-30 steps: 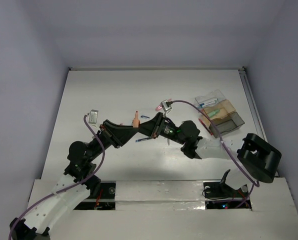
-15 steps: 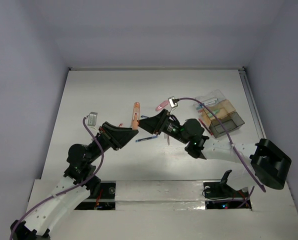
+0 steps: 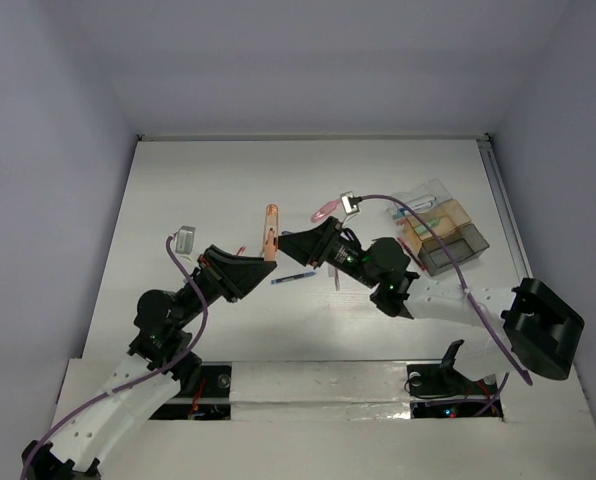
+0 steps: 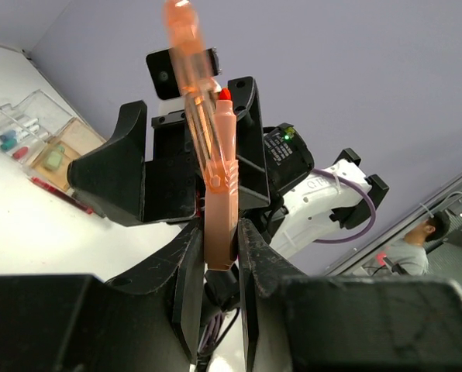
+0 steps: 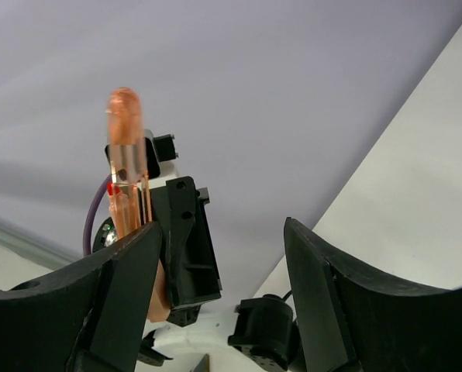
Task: Sort the stationery into containers
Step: Close the pen cap on the pen.
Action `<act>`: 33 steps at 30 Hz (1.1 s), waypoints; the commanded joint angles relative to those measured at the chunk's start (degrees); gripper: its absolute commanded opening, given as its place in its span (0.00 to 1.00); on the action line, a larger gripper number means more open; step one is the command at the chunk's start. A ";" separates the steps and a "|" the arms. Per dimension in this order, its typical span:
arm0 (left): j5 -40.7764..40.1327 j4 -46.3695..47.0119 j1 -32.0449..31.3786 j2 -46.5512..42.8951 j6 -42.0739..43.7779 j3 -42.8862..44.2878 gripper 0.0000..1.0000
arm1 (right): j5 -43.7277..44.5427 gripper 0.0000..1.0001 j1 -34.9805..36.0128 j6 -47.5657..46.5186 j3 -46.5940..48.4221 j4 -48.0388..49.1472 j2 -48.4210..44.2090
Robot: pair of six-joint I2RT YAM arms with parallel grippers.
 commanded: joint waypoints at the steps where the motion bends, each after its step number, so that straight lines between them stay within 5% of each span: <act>1: 1.11 2.77 -0.05 -0.88 -0.60 -1.02 0.00 | 2.80 0.70 0.48 -4.28 1.80 2.25 -2.82; 18: 2.16 1.45 -0.05 -1.06 0.63 -1.20 0.00 | -0.71 0.70 -4.61 -6.06 8.30 0.04 -0.89; 33: 4.71 0.13 -0.05 0.78 4.76 1.70 0.00 | -17.82 0.78 -11.38 10.10 12.25 9.63 7.26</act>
